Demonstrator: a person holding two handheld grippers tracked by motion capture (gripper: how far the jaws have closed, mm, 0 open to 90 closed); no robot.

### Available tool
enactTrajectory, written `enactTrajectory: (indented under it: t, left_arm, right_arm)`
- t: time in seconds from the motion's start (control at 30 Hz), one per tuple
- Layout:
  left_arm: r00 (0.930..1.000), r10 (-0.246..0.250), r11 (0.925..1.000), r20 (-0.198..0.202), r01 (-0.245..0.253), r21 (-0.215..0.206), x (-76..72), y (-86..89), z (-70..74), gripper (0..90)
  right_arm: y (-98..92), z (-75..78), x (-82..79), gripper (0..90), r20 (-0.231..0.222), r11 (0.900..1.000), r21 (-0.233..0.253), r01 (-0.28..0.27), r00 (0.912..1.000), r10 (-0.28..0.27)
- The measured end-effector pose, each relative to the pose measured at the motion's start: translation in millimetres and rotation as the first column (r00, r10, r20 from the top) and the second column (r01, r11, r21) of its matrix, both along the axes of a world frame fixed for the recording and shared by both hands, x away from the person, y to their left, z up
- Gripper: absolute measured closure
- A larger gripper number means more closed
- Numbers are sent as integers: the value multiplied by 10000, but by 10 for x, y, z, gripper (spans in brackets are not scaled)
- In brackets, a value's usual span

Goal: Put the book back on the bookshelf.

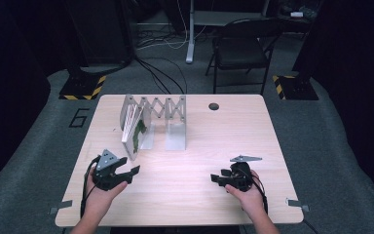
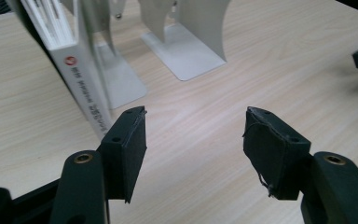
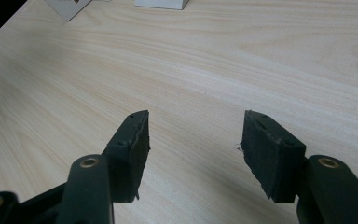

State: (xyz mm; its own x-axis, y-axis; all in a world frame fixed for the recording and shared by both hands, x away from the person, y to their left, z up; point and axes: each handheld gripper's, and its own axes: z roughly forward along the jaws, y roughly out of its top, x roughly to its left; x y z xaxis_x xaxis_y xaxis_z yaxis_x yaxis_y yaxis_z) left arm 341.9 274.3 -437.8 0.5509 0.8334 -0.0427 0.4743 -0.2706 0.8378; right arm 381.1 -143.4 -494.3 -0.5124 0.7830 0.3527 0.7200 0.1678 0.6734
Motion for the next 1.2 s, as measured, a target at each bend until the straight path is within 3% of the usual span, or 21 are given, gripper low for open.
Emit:
enactTrajectory:
  t: [0.17,0.4,0.5,0.6,0.93,1.2]
  left_arm:
    - [9989,-474,9988,23,474,105,-90,-32,-44,395]
    - [9982,-561,9984,-218,563,91,-193,-4,-173,395]
    - [9991,-354,9994,-241,355,27,-215,24,-250,396]
    - [9993,-297,9992,-236,302,243,-211,43,-314,397]
    - [9975,-334,9993,-625,342,122,-179,57,-491,397]
    - [9960,-565,9963,-686,606,604,-154,15,-581,397]
  right_arm:
    - [6,1,-2,415,-11,10000,17,8,10000,-7]
    - [8,4,-4,415,20,10000,11,-1,10000,1]
    - [11,1,-4,415,-6,10000,1,-4,10000,4]
    - [15,0,-3,415,32,10000,-49,-53,10000,53]
    - [38,-11,-1,415,-125,10000,-65,42,9999,-43]
    - [60,-28,6,415,-133,9998,-186,-89,9999,87]
